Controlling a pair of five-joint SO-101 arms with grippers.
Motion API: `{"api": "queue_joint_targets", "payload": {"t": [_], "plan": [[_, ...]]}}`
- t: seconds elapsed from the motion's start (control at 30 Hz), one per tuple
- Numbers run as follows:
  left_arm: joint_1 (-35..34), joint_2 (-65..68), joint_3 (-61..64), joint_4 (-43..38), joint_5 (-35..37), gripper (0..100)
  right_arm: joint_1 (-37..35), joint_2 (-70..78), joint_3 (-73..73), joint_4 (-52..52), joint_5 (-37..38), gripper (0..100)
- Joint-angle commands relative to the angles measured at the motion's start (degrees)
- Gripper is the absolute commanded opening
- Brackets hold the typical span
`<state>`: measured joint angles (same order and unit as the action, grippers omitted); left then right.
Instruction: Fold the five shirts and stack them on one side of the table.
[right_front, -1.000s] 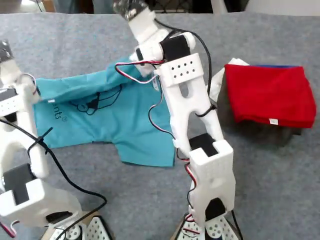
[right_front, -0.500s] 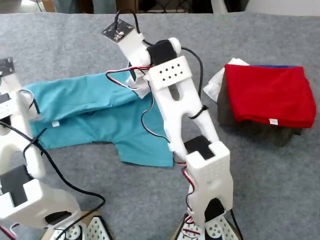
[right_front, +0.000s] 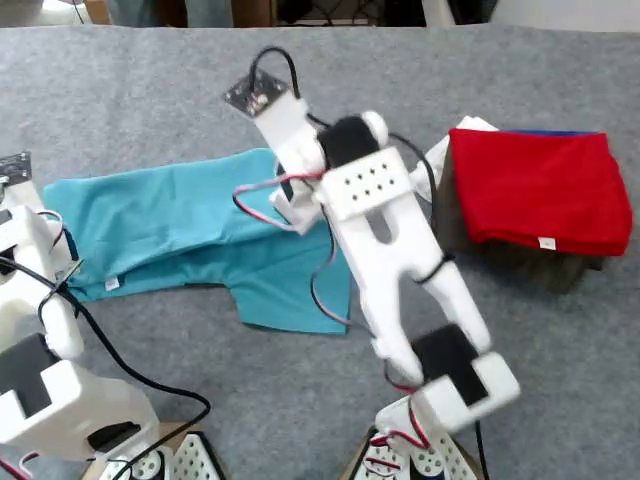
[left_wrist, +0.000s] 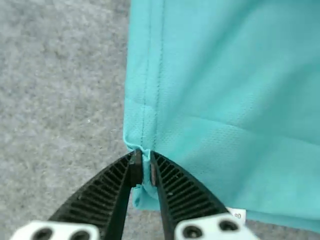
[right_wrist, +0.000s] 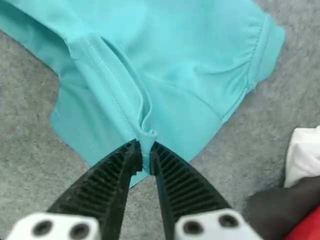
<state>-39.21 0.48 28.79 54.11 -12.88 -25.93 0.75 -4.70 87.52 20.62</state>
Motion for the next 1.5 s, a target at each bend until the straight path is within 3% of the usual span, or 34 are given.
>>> {"api": "queue_joint_targets", "payload": {"t": [0.0,0.13,0.3,0.9,1.13,1.47], "plan": [[-2.2,-0.8,0.4,0.3,-1.3,3,-0.7,-8.4,14.1,-6.5,-0.1,1.4],[-2.4,-0.8,1.5,0.7,-7.9,3,-0.8,-15.4,26.9,-12.4,-0.3,1.4],[-2.4,-0.8,2.5,0.8,-8.4,3,-0.6,-20.4,33.9,-14.8,-0.5,1.4],[-2.0,-0.8,0.5,4.1,-8.5,3,-0.4,-23.5,42.1,-17.8,-0.3,1.4],[-2.3,-0.8,0.5,4.3,-8.5,15,0.8,-23.5,42.9,-19.3,-0.5,1.4],[-2.5,-0.8,-0.9,6.5,-8.6,15,5.0,-23.5,43.4,-19.6,-0.2,1.4]]}}
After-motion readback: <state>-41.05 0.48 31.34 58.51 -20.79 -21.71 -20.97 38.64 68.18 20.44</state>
